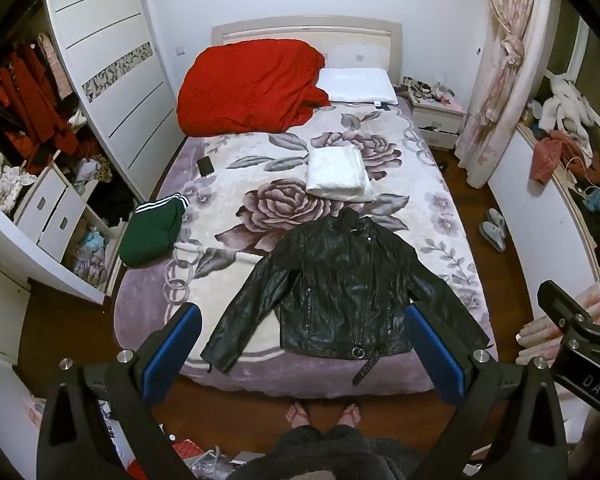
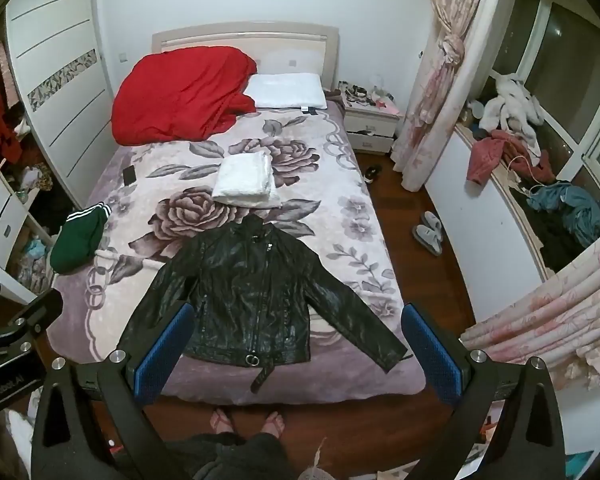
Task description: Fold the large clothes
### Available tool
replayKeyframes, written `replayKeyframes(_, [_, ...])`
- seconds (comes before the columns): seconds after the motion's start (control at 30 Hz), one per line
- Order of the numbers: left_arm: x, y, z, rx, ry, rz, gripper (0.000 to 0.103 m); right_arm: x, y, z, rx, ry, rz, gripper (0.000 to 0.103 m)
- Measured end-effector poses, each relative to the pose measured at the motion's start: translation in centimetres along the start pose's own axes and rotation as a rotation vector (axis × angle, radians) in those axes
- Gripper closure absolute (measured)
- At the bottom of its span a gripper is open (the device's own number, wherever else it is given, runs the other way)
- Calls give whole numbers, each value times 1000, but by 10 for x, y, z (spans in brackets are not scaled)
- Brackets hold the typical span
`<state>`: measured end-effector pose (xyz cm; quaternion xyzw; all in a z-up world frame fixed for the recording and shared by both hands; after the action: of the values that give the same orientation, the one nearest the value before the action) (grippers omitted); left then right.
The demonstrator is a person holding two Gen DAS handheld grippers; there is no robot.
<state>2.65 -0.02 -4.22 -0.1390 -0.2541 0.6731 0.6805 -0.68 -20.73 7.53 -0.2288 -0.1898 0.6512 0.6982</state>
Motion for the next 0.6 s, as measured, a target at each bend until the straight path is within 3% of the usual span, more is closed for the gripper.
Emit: replayKeyframes(0.6, [-2,-17,11,-16,-1,5,0,13,-15,14,-10,0,10,0])
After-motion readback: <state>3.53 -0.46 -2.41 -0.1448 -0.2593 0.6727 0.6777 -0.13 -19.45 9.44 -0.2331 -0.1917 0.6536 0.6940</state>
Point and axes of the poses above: each gripper's, at about its wrist camera, not at the fingertips, and z roughly against the way its jaws point, x to its left, y to its underside, the point moved 5 cm from there along -z, roughly the way its jaws point, and after that the axes turned 9 degrees about -y, right-handed, at the moved point
